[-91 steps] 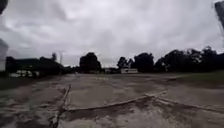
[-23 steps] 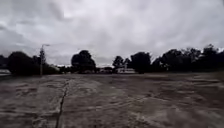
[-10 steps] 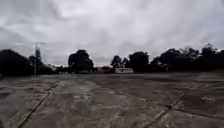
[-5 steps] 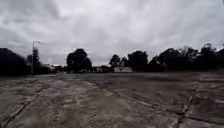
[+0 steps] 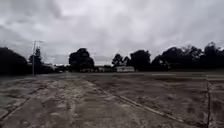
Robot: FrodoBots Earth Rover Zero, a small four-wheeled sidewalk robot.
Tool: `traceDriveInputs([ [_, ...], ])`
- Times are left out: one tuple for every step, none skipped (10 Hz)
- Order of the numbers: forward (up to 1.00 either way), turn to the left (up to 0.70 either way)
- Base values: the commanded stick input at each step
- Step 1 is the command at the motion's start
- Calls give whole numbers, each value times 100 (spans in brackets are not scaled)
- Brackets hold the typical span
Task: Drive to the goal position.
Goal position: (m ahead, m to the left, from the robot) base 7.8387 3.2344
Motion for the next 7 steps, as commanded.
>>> traceDriveInputs([
  [70, 0],
  [70, 0],
  [70, 0],
  [70, 0],
  [70, 0],
  [70, 0],
  [70, 0],
])
